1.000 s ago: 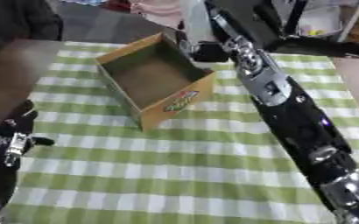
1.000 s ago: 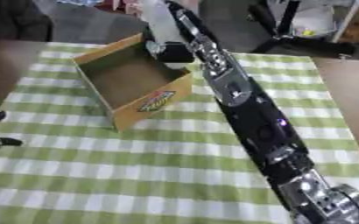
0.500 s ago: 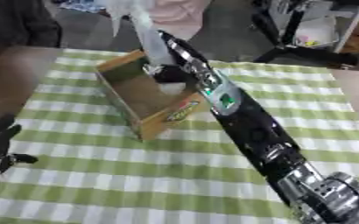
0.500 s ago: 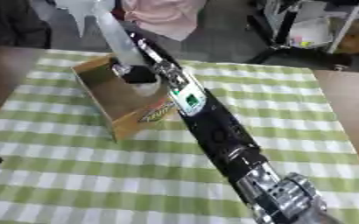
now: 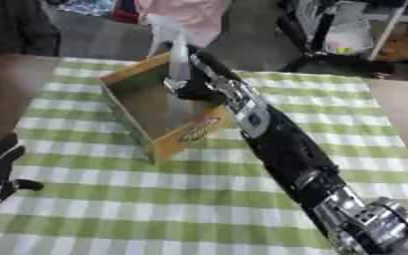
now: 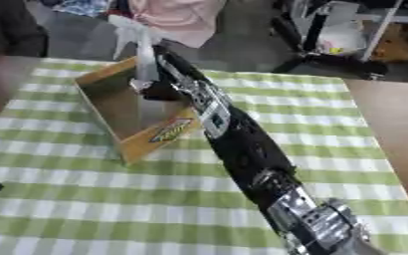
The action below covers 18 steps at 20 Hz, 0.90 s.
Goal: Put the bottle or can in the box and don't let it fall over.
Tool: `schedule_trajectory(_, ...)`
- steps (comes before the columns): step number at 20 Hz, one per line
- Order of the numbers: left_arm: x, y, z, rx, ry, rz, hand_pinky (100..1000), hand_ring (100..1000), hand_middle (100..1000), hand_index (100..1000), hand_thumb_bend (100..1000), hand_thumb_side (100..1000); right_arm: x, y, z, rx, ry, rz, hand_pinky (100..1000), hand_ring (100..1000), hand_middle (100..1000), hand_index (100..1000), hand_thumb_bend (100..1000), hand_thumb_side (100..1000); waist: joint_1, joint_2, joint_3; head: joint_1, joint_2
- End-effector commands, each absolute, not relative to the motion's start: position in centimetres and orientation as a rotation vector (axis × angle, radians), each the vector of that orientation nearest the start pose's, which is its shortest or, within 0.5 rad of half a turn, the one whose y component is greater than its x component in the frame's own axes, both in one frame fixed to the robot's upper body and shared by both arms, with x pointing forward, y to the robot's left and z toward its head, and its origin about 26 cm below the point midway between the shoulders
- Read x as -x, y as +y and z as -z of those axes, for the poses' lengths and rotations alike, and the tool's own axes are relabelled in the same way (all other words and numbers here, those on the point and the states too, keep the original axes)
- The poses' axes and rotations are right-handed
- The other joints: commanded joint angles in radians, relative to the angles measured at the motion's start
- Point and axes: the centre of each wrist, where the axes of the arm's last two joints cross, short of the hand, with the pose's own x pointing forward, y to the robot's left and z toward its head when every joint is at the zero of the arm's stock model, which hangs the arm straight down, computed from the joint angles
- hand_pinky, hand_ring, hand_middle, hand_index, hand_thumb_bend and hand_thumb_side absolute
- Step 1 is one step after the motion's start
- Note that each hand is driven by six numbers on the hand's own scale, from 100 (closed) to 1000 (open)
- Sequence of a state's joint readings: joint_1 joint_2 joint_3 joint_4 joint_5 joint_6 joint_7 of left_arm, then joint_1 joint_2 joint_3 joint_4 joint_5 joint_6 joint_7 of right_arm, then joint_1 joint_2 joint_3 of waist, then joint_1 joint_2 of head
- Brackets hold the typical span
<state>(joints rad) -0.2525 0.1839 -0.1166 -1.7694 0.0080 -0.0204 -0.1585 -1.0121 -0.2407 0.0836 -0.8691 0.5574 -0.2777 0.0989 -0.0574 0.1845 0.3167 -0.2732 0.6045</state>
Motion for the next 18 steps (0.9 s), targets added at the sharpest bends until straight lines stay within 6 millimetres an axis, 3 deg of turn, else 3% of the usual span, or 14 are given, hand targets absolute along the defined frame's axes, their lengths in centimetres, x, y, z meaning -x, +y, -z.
schedule_trajectory(1, -32.0, 22.7, -11.7, 0.095, -1.994, 0.459, 613, 1000, 1000, 944, 262, 733, -48.6, -22.0, -20.7, 0.455, -2.033, -0.998, 902, 875, 1000, 1000, 103, 731, 0.007, -0.029, -0.019, 0.018, 0.003)
schedule_trajectory(2, -31.9, 23.0, -11.5, 0.084, -1.986, 0.451, 613, 1000, 1000, 944, 252, 796, -48.2, -22.5, -20.5, 0.411, -2.043, -0.978, 900, 873, 1000, 1000, 114, 647, 0.006, -0.032, -0.040, 0.032, 0.010)
schedule_trajectory(7, -31.3, 24.4, -10.4, 0.018, -1.951, 0.424, 613, 1000, 1000, 944, 249, 802, -45.8, -24.1, -20.5, 0.168, -2.072, -0.891, 887, 862, 1000, 1000, 100, 660, 0.000, -0.046, -0.131, 0.098, 0.035)
schedule_trajectory(13, -31.2, 24.4, -10.2, 0.017, -1.948, 0.414, 613, 1000, 1000, 944, 249, 803, -44.9, -24.0, -21.3, 0.125, -2.063, -0.922, 887, 861, 1000, 1000, 100, 657, 0.006, -0.051, -0.156, 0.105, 0.036)
schedule_trajectory(18, -31.1, 24.9, -9.8, -0.003, -1.929, 0.404, 612, 1000, 1000, 944, 252, 804, -43.2, -25.7, -20.1, 0.178, -2.076, -0.932, 884, 854, 1000, 1000, 100, 633, -0.006, -0.061, -0.181, 0.127, 0.048)
